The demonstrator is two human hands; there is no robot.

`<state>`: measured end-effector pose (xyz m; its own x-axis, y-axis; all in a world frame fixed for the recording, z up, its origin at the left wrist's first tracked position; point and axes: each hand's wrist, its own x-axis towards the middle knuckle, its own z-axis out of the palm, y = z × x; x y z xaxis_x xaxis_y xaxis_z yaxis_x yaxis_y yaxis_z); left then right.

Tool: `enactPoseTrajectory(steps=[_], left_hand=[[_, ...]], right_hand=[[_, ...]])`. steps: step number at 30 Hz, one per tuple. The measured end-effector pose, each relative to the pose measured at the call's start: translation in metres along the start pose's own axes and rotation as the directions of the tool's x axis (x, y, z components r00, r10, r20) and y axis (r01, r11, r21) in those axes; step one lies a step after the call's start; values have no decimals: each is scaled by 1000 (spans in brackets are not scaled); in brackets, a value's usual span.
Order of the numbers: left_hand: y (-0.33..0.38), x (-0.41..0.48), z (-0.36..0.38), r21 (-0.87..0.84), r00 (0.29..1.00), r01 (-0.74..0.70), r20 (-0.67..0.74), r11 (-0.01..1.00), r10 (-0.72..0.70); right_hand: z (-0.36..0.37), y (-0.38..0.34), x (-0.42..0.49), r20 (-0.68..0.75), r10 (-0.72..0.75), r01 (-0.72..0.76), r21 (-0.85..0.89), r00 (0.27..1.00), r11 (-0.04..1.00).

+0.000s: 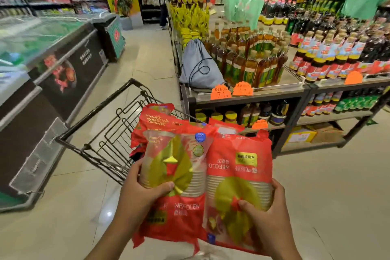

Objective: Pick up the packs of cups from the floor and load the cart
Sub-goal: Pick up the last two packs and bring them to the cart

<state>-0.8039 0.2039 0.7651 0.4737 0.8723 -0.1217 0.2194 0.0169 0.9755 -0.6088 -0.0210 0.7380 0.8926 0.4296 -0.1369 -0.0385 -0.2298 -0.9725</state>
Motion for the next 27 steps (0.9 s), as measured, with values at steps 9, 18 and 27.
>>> enactPoseTrajectory(steps=[9, 18, 27], left_hand=[[3, 193, 8, 16, 987, 147, 65, 989, -147], [-46, 381, 84, 68, 907, 285, 302, 956, -292], [-119, 453, 106, 349, 828, 321, 349, 880, -440]], right_hand=[[91, -14, 154, 12, 145, -145, 40, 989, 989], [131, 9, 294, -124, 366, -367, 11, 922, 930], [168, 54, 323, -246, 454, -491, -118, 856, 863]])
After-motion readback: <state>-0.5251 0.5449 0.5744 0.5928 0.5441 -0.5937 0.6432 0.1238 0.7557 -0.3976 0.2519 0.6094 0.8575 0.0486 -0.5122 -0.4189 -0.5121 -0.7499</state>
